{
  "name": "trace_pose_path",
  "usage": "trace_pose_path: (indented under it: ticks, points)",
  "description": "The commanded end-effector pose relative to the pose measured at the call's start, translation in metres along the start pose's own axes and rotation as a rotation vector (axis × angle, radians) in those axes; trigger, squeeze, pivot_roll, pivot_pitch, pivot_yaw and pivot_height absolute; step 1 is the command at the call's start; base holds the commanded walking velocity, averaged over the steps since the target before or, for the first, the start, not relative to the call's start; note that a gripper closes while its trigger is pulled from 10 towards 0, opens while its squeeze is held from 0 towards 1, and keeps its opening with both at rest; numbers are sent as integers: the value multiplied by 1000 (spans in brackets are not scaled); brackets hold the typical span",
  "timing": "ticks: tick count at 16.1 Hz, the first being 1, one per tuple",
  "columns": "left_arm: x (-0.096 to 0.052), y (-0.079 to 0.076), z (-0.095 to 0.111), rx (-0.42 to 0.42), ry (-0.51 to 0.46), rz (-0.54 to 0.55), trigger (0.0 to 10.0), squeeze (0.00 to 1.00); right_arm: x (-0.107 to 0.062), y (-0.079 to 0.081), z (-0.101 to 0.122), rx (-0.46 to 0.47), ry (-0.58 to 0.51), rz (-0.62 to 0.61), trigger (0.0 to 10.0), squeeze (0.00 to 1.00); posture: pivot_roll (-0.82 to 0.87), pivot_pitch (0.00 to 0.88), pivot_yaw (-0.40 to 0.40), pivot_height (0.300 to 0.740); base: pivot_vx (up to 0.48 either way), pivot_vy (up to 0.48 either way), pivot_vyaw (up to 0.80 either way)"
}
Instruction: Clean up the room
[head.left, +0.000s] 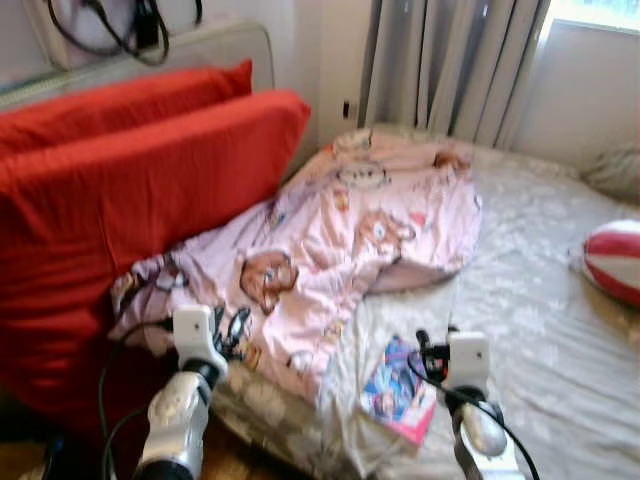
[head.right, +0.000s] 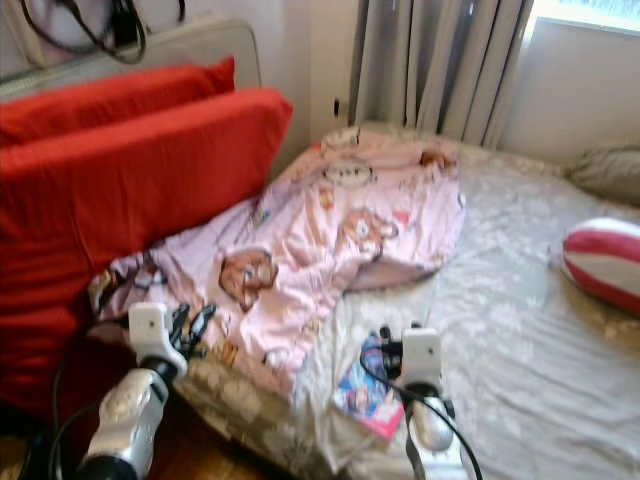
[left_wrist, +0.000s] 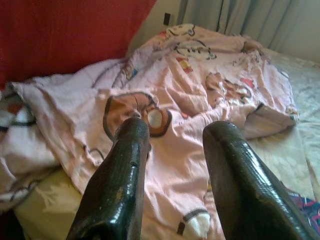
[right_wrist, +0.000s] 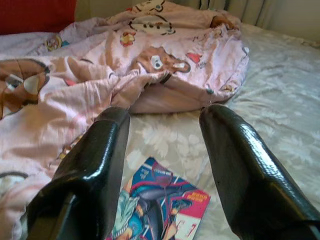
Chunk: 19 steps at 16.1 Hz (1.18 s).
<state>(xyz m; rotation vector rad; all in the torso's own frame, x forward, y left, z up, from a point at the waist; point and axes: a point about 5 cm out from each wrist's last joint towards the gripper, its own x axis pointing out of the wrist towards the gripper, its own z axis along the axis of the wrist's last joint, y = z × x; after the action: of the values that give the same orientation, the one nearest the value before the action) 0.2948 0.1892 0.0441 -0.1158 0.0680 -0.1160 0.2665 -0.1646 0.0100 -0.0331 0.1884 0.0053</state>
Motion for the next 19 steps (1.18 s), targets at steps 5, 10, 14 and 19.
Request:
trace_pose_path:
  ticks: [5, 10, 14, 19]
  points:
    - [0, 0, 0, 8, 12, -6, 10000, 0, 1, 5, -2, 21, 17, 18, 10000, 0, 21, 0, -22, 635, 0, 0, 0]
    - [-1, -2, -2, 5, 20, -16, 10000, 0, 0, 6, -3, 30, 22, 30, 10000, 0, 19, 0, -20, 635, 0, 0, 0]
    - [0, -5, -1, 4, 18, -27, 10000, 0, -2, 9, -7, 39, 37, 49, 10000, 0, 18, 0, -21, 635, 0, 0, 0]
    - [0, -6, 0, 4, 22, -32, 10000, 0, -1, 10, -6, 34, 37, 58, 10000, 0, 19, 0, -23, 635, 0, 0, 0]
